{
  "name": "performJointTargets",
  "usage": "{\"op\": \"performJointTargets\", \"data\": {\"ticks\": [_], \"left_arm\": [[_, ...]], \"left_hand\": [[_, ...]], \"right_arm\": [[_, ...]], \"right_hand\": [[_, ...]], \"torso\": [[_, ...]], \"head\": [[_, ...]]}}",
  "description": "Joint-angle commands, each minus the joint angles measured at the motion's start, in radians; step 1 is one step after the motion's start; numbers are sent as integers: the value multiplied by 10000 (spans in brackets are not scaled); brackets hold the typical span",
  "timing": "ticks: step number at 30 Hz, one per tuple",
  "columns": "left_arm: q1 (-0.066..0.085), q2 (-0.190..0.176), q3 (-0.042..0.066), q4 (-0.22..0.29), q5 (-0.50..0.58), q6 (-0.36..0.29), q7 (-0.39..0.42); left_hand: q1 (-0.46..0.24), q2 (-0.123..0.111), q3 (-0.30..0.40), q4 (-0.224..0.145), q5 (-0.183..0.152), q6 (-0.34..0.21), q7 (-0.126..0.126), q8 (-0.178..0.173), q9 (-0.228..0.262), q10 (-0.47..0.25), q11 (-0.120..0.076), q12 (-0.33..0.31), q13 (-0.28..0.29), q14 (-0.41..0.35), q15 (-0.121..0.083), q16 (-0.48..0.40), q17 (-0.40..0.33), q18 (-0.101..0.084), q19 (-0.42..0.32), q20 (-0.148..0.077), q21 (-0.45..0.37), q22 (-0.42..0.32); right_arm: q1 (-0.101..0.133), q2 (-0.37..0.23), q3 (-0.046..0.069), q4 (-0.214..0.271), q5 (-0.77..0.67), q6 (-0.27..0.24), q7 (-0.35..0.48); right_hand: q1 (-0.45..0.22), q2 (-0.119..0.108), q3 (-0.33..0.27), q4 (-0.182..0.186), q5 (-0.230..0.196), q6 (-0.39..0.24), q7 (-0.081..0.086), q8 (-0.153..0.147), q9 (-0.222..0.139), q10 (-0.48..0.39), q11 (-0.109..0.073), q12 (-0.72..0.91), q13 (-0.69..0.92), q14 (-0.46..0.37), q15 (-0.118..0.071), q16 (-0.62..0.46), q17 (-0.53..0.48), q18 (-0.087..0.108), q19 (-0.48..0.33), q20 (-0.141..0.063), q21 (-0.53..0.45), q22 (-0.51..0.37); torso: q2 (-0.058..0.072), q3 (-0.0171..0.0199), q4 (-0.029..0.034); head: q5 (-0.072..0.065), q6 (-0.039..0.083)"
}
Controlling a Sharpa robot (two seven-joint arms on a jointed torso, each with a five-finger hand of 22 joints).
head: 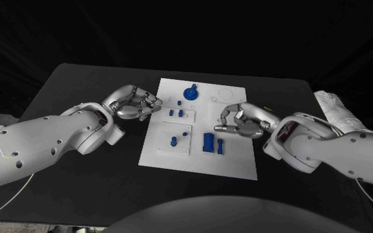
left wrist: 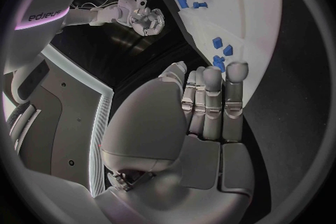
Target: Assemble the parts on the task board
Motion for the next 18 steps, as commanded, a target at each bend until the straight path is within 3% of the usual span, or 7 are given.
{"op": "performJointTargets", "data": {"ticks": [1,4,5,8,10,14,18], "left_arm": [[13,-26,21,189,965,-679,1470],[16,-37,24,305,1666,-661,2013],[16,-26,25,326,1853,-610,2102],[16,43,24,371,2743,-340,2319],[16,47,23,401,3250,-160,2394],[16,-68,20,502,4052,67,2540],[16,-147,18,528,4377,148,2573]], "left_hand": [[-792,-72,-524,26,-404,108,25,97,16,-341,283,-79,-56,-1960,367,-1075,-537,-23,-1454,211,-1492,-133],[-1808,-113,-1481,5,-1352,-656,43,-209,-26,-2625,223,-1700,-913,-5637,567,-4052,-2060,-320,-4758,209,-3588,-928],[-2026,-598,-2023,145,-1715,-1208,-230,-494,-60,-3754,-93,-2417,-1277,-7001,253,-5007,-2541,-429,-6107,140,-4397,-1286],[-2537,-2194,-3612,195,-2143,-3243,-1269,-716,-162,-6871,-1262,-4914,-2562,-10141,-856,-9414,-5471,-865,-10046,60,-5355,-6277],[-2801,-2484,-3777,36,-2244,-4942,-1790,-857,-289,-7709,-1855,-5772,-2975,-10261,-973,-10153,-6036,-956,-10884,49,-5548,-10108],[-3197,-2538,-3994,139,-2432,-6325,-2470,-929,-355,-8178,-2570,-6375,-3278,-10265,-1068,-10277,-6134,-952,-11196,74,-5635,-11956],[-3268,-2547,-3947,150,-2512,-6434,-2634,-904,-337,-8214,-2737,-6416,-3309,-10265,-1146,-10277,-6134,-915,-11231,70,-5644,-12184]], "right_arm": [[396,38,10,-211,4515,292,2452],[678,128,11,-495,6809,1132,3396],[725,140,11,-569,7310,1399,3556],[834,109,10,-796,8856,2282,3995],[863,64,9,-871,9451,2597,4156],[892,7,8,-1013,10140,3039,4438],[885,65,7,-1174,10332,3308,4545]], "right_hand": [[-542,752,-395,-610,483,207,309,-1189,-1320,-2383,380,-3759,-244,-2777,334,-4663,-1417,390,-2593,361,-3895,-549],[-654,1007,-1046,-53,357,-32,1048,-2732,-3037,-6358,1317,-9125,-3744,-5785,1354,-9210,-4515,140,-4229,1040,-6339,-2137],[-570,1037,-1198,7,92,-1214,508,-3647,-3603,-9432,2234,-11038,-4510,-9055,2321,-11148,-5289,-353,-6449,1406,-7912,-2939],[-534,1125,-1633,44,-193,-3752,-1153,-5584,-5962,-13538,1418,-14076,-8670,-14162,1789,-14330,-11269,-595,-11660,1748,-9749,-9750],[-413,1144,-1760,42,-224,-4546,-1668,-6089,-7000,-14323,685,-14725,-10479,-14540,1699,-14526,-12877,-492,-12243,1930,-9923,-12634],[188,1452,-2233,5,-108,-4733,-2051,-6427,-8365,-14622,-104,-15157,-12571,-14553,1478,-14547,-13075,-6,-12281,1814,-9963,-13081],[495,1510,-2564,-43,-140,-4577,-1957,-6363,-8878,-14634,-68,-15163,-12802,-14553,1478,-14547,-13075,387,-12281,1749,-9963,-13081]], "torso": [[-239,-52,-73],[-280,-27,-94],[-286,-15,-85],[-299,56,7],[-319,92,57],[-279,150,59],[-271,152,53]], "head": [[17,2],[-3,2],[-5,2],[-14,2],[-5,2],[79,2],[62,2]]}}
